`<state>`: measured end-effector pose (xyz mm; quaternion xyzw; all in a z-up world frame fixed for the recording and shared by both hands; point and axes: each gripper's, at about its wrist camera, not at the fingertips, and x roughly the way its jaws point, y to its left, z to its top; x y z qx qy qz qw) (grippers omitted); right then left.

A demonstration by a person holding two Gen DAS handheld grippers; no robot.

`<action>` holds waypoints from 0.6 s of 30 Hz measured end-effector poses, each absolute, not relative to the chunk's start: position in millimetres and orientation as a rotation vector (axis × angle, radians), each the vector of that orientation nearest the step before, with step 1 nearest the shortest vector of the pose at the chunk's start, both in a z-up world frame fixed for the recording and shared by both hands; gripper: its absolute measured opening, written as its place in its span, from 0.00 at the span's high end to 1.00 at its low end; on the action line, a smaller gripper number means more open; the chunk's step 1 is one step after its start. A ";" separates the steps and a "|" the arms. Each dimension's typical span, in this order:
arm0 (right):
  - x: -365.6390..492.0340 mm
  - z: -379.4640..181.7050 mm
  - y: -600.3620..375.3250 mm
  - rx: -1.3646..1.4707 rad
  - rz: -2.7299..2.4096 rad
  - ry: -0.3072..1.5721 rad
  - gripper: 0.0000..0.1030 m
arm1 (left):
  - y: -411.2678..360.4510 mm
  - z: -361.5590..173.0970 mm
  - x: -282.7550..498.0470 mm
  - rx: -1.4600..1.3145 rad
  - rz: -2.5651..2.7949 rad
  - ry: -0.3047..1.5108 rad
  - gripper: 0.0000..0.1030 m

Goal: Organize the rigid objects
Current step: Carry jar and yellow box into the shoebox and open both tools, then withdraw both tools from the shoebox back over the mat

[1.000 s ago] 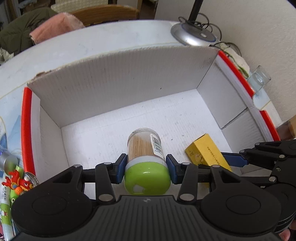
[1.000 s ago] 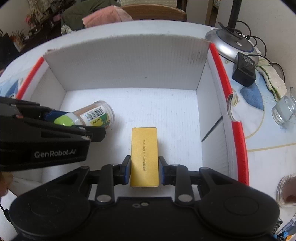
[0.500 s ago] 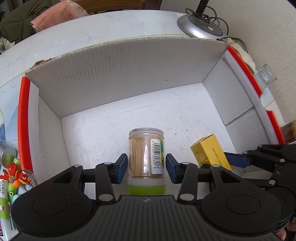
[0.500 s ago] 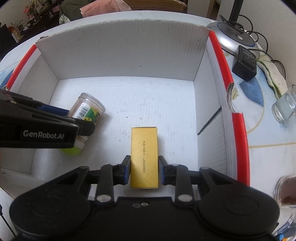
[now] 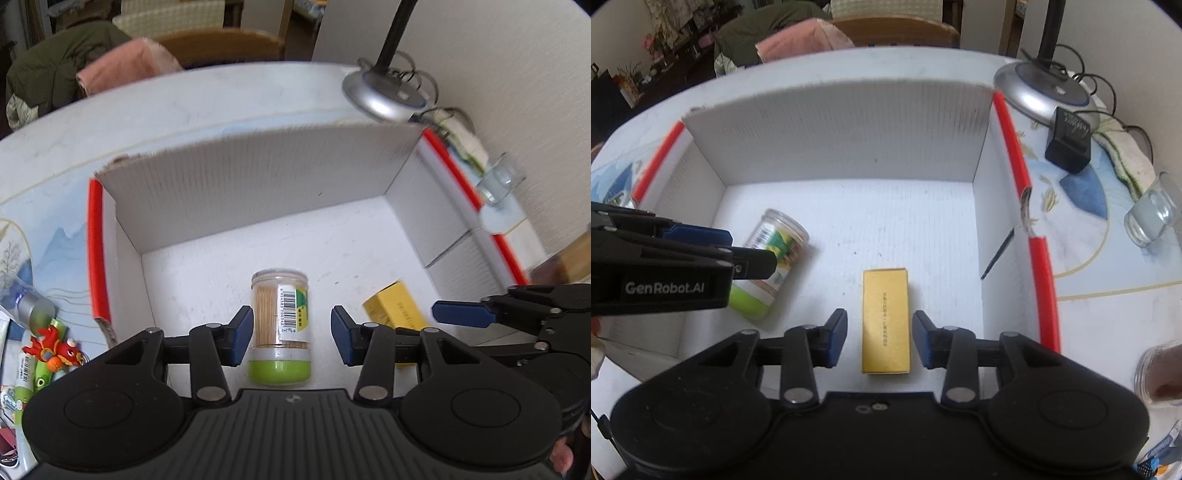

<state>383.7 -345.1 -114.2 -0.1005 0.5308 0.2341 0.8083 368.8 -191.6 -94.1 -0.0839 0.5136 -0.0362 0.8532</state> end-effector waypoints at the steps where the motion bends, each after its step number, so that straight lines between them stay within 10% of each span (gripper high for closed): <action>1: 382.2 -111.3 -345.7 -0.206 0.504 1.129 0.59 | -190.8 -89.7 364.8 -0.179 -0.082 1.065 0.56; 18: 339.1 -55.2 -349.6 -0.101 0.581 0.991 0.37 | -169.1 -24.1 281.2 -0.158 -0.057 0.831 0.55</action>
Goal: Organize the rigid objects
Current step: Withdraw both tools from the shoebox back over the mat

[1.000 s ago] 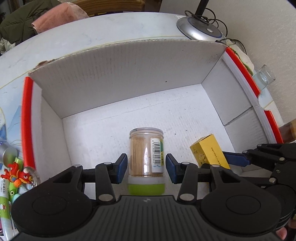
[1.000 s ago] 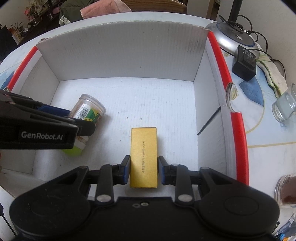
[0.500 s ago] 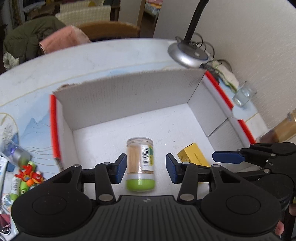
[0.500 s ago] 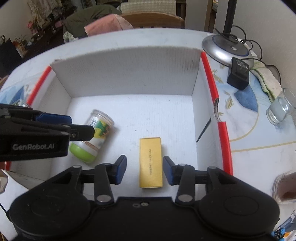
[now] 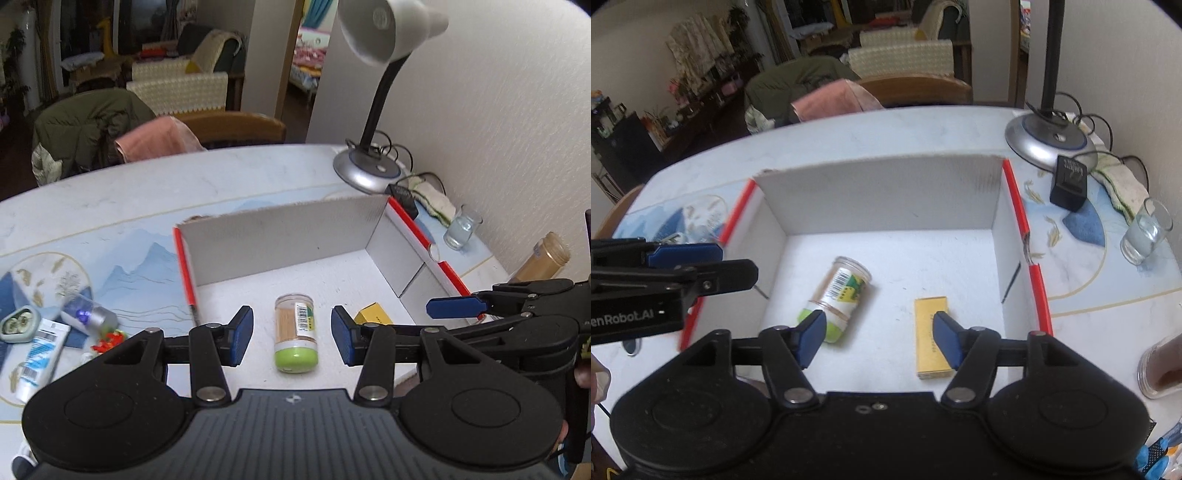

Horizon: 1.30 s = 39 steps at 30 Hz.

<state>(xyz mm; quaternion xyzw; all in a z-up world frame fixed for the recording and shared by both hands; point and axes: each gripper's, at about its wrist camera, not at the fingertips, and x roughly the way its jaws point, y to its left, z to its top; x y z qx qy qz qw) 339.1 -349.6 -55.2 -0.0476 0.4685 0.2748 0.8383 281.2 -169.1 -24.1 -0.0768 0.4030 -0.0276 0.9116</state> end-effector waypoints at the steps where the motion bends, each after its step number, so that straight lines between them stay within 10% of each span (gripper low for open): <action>1: 335.8 -52.1 -349.4 -0.099 0.585 0.982 0.37 | -166.5 -21.2 276.4 -0.156 -0.055 0.822 0.54; 14: 282.1 -23.1 -332.5 -0.054 0.542 0.901 0.19 | -118.9 -7.3 209.8 -0.158 -0.079 0.729 0.40; 28: 222.1 -23.0 -264.9 0.008 0.585 0.879 0.05 | -22.0 -19.8 147.3 -0.139 -0.059 0.715 0.01; 39: 189.0 -36.7 -203.2 -0.032 0.590 0.900 0.06 | 40.8 -62.7 119.7 -0.033 0.014 0.780 0.00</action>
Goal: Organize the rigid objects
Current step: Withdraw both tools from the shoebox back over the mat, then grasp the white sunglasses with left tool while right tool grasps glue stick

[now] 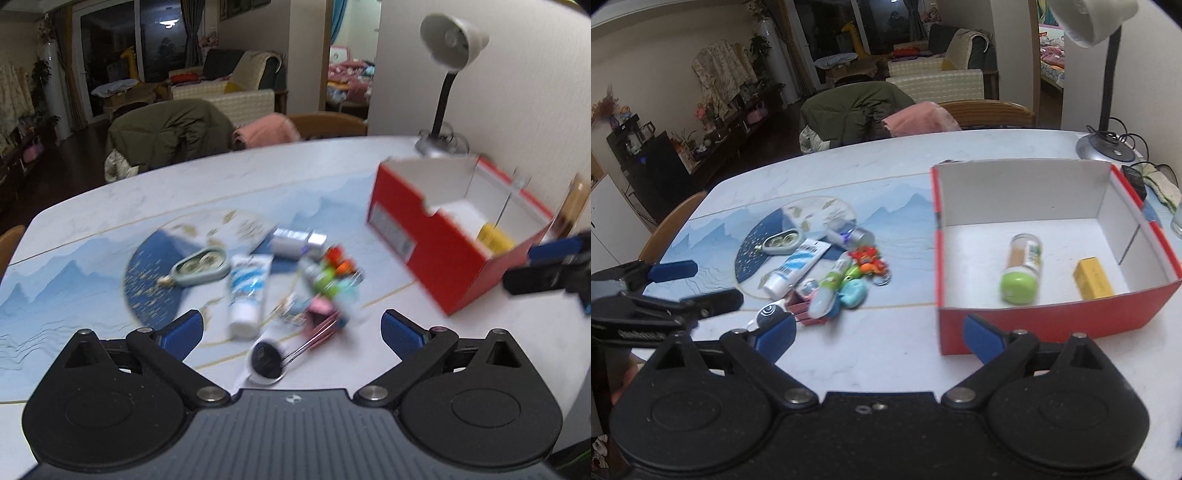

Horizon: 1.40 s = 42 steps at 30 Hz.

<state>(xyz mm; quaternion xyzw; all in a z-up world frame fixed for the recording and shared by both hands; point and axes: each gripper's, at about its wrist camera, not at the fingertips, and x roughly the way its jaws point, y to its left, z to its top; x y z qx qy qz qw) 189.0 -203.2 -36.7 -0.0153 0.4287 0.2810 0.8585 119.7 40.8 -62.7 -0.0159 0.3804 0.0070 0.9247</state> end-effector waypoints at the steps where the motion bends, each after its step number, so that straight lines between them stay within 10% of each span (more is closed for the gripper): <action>1: 186.7 -38.0 -198.1 -0.036 0.591 0.903 0.06 | 45.8 -67.0 116.6 -0.035 0.011 0.784 0.00; 34: 236.0 -94.1 -84.9 -0.212 0.541 1.023 0.37 | 97.9 -164.2 112.4 -0.111 -0.032 0.838 0.01; 42: 257.1 -114.5 -61.0 -0.266 0.528 1.056 0.53 | 89.1 -169.9 126.6 -0.097 -0.059 0.834 0.22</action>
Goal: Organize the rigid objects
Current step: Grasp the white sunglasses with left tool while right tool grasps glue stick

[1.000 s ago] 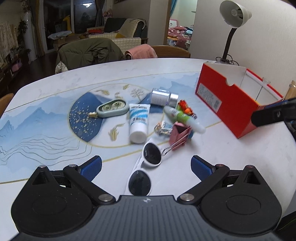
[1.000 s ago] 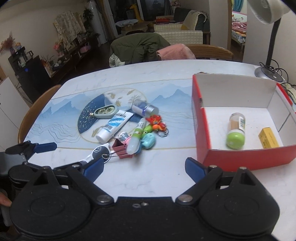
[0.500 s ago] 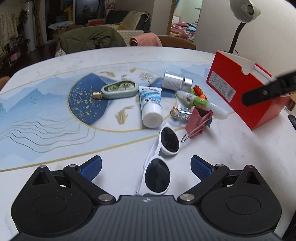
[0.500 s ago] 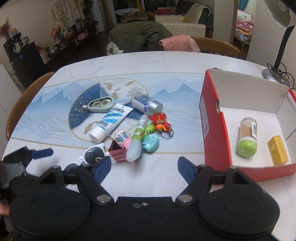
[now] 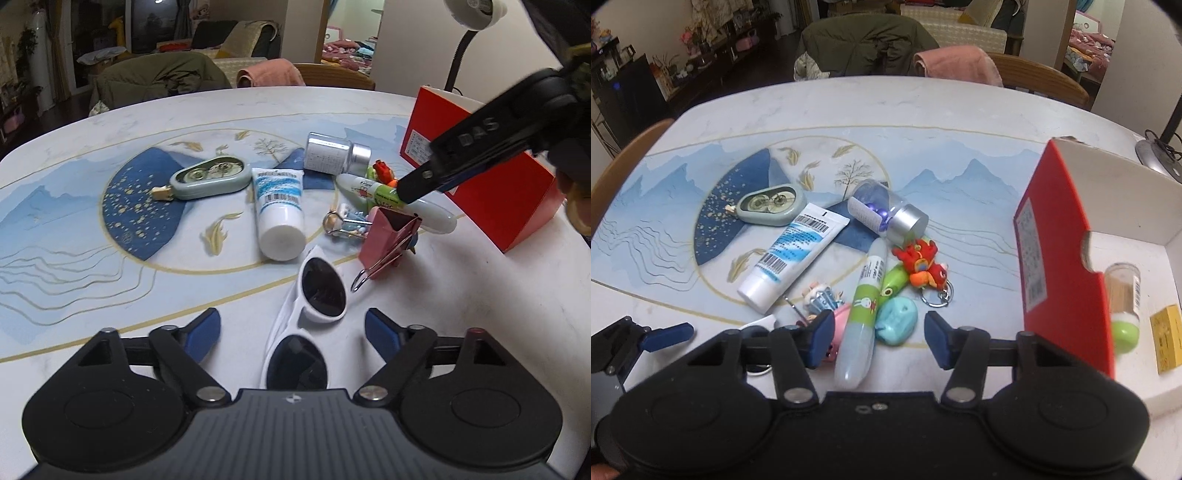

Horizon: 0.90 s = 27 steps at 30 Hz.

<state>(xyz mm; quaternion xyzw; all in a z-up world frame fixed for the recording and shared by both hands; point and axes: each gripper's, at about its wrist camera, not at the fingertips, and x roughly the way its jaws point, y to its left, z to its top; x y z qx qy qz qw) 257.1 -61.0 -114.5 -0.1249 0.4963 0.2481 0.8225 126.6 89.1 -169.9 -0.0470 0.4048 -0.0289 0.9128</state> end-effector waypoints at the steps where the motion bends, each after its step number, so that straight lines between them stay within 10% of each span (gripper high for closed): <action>1: 259.3 -116.6 -59.4 -0.267 0.528 1.060 0.55 | 87.1 -170.6 128.4 -0.089 -0.062 0.835 0.24; 14: 269.5 -130.7 -38.6 -0.305 0.556 1.084 0.73 | 80.6 -170.1 133.7 -0.090 -0.067 0.807 0.62; 27: 262.7 -123.6 -40.9 -0.285 0.570 1.063 0.84 | 82.5 -166.6 129.5 -0.140 -0.048 0.811 0.70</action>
